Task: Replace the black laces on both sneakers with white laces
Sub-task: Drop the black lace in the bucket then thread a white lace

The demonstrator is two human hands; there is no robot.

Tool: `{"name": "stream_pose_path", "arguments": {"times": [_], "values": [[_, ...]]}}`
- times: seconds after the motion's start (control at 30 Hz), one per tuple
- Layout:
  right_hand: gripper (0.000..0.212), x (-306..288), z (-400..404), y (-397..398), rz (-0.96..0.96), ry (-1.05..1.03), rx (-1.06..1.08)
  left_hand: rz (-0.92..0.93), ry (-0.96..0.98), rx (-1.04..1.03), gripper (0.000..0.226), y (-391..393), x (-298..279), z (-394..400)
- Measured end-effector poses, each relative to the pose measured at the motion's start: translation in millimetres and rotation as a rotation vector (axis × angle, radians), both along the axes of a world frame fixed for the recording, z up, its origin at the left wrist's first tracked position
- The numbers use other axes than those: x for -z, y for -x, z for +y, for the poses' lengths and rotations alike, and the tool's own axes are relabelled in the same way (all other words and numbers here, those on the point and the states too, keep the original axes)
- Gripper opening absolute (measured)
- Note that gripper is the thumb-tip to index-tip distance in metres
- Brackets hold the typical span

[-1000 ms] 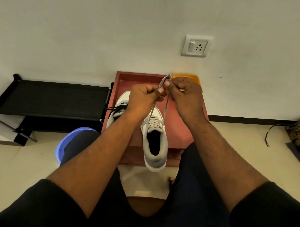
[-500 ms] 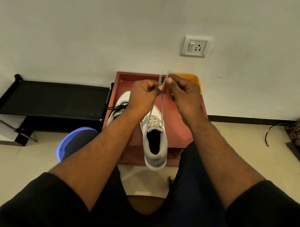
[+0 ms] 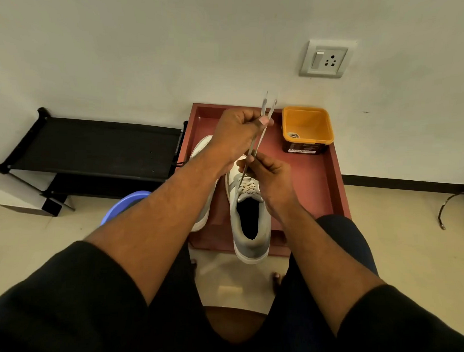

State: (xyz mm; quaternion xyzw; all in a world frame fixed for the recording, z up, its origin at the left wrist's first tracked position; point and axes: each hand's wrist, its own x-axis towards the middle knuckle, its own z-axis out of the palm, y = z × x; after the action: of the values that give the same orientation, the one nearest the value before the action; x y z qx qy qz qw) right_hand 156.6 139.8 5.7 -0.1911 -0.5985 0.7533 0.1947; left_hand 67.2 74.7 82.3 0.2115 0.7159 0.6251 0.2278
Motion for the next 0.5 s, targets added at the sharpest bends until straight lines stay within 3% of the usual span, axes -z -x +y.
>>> {"name": "stream_pose_path", "arguments": {"times": [0.17,0.27,0.37,0.5], "values": [[0.016,4.3,11.0,8.0,-0.050,-0.062,0.097,0.036,0.148,-0.161,0.029,-5.9,43.3,-22.8],[0.015,4.8,11.3,6.4,-0.066,-0.188,0.108,-0.004,0.205,-0.071,0.022,-30.4,91.3,-43.3],[0.016,0.1,12.2,6.5,-0.068,-0.451,0.091,0.065,0.181,0.024,0.019,-37.3,102.4,-36.4],[0.014,2.6,17.6,9.7,-0.132,-0.824,0.053,0.147,0.120,-0.003,0.022,-32.6,95.4,-25.1]]}}
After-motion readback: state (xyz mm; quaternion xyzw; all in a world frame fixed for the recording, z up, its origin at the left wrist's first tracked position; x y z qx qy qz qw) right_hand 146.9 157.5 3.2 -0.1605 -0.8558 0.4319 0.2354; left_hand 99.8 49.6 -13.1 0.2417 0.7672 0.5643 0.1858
